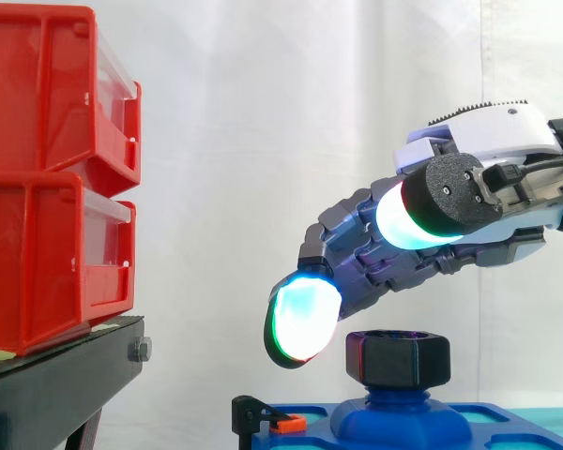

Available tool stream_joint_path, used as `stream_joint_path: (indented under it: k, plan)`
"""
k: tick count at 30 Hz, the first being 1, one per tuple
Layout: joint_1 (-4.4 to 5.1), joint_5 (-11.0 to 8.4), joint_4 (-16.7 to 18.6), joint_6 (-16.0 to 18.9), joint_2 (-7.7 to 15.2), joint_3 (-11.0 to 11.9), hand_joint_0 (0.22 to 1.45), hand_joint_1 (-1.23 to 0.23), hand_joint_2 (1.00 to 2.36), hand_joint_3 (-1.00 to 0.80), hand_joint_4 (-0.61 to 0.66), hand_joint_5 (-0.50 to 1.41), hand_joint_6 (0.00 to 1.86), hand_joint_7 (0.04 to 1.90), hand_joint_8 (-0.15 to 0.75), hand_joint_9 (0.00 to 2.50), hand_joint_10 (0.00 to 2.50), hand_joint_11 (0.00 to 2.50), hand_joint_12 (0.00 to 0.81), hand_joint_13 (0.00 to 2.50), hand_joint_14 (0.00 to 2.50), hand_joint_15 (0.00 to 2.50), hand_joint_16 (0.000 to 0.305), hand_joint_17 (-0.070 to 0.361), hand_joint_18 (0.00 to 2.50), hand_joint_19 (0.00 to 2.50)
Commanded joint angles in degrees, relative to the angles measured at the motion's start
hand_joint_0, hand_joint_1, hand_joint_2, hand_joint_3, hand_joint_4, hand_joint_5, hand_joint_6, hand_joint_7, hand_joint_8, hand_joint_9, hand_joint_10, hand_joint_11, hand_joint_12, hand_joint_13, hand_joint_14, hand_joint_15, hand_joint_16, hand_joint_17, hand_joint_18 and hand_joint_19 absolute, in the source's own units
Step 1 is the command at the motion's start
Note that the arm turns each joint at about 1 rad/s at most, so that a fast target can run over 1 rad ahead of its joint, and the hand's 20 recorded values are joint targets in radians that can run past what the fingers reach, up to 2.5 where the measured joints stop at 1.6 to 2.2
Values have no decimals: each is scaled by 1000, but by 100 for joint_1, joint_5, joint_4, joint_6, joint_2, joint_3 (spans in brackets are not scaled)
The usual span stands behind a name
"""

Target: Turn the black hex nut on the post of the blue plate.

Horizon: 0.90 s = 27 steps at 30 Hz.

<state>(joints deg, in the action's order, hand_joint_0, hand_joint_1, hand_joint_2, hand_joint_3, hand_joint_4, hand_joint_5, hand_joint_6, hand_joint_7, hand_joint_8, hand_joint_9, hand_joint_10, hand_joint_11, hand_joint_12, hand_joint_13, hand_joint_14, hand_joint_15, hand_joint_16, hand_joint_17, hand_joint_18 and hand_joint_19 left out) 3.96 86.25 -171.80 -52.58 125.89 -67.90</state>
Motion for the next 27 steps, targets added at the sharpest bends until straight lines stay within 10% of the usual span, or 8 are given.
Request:
stream_joint_path:
  k: [1, 27]
  plan:
    - [-18, 23, 6, 2, -3, -4, 459, -473, 1000, -500, 443, -252, 503, 764, 439, 227, 0, 0, 528, 247, 4, 328, 64, 143, 34, 223]
    - [-106, 234, -37, 2, -3, -4, 463, -455, 1000, -500, 454, -238, 504, 905, 434, 228, 0, 0, 523, 248, 4, 319, 63, 142, 33, 223]
